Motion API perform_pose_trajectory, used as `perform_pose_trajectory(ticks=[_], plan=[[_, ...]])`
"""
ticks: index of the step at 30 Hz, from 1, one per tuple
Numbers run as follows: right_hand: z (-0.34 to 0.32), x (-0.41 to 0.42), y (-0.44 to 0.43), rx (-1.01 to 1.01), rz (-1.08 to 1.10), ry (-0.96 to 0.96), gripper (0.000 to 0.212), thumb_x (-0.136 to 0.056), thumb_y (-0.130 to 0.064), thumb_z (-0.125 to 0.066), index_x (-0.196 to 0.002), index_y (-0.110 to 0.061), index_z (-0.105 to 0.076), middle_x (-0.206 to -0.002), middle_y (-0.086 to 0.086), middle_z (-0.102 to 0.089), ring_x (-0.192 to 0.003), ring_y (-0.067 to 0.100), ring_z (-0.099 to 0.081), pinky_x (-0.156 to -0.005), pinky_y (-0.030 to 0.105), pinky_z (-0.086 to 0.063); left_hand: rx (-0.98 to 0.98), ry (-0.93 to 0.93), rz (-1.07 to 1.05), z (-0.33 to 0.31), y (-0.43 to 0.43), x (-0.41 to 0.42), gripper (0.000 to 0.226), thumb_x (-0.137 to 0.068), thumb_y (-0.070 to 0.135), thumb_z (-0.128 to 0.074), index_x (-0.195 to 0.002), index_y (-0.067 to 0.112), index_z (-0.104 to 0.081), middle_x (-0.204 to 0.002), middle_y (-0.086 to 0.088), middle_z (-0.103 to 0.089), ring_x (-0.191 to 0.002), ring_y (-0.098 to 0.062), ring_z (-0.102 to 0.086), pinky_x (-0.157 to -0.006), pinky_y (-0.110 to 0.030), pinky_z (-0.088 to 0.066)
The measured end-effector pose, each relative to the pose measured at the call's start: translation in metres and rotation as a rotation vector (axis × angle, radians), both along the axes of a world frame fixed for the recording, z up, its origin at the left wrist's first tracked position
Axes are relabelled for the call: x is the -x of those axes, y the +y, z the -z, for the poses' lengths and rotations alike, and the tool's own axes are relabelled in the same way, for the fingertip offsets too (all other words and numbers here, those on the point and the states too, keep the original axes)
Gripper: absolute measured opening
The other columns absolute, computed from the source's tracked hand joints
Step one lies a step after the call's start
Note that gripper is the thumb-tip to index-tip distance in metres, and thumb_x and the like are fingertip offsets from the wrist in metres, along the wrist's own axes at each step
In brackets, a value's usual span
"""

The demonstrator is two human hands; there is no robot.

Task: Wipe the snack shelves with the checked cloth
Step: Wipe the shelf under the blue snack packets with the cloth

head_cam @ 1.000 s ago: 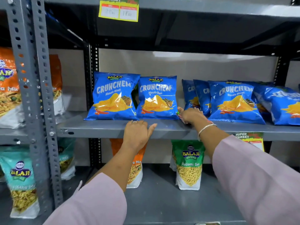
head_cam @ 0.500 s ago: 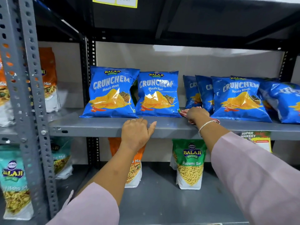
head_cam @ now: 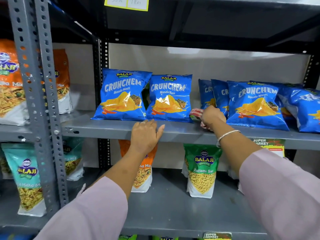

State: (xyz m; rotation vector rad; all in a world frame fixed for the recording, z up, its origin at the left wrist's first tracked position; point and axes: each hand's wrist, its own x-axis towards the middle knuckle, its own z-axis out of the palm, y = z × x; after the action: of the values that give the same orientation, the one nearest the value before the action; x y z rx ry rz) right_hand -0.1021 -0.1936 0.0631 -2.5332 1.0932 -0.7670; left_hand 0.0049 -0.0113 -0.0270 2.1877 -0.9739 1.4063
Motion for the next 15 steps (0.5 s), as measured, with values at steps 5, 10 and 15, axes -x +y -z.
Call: perform_pose_trajectory(ticks=[5, 10, 15], plan=[[-0.012, 0.012, 0.036, -0.093, -0.113, -0.238, 0.034, -0.094, -0.005, -0.049, -0.126, 0.003, -0.051, -0.134, 0.025, -0.054, -0.123, 0.039, -0.053, -0.089, 0.030, -0.051, -0.064, 0.118, -0.056, 0.007, 0.014, 0.015, 0.068, -0.093, 0.049, -0.013, -0.145, 0.008, -0.032, -0.153, -0.008, -0.027, -0.141, -0.022, -0.021, -0.114, -0.044, -0.013], [-0.008, 0.009, 0.098, -0.038, -0.385, -0.393, 0.041, -0.088, 0.000, -0.046, -0.126, -0.012, -0.059, -0.126, 0.013, -0.066, -0.115, 0.032, -0.061, -0.078, 0.029, -0.045, -0.078, 0.107, -0.248, 0.042, 0.053, 0.026, 0.069, -0.093, 0.047, -0.027, -0.144, 0.002, -0.029, -0.153, -0.015, -0.024, -0.141, -0.024, -0.021, -0.112, -0.045, -0.016], [0.039, 0.003, 0.168, 0.043, -0.530, -0.498, 0.039, -0.099, -0.021, -0.041, -0.137, -0.027, -0.047, -0.121, 0.018, -0.065, -0.109, 0.040, -0.060, -0.083, 0.041, -0.048, -0.082, 0.193, -0.400, 0.093, 0.119, 0.028, 0.070, -0.092, 0.046, -0.026, -0.143, -0.002, -0.028, -0.153, -0.018, -0.022, -0.141, -0.026, -0.017, -0.112, -0.043, -0.010]])
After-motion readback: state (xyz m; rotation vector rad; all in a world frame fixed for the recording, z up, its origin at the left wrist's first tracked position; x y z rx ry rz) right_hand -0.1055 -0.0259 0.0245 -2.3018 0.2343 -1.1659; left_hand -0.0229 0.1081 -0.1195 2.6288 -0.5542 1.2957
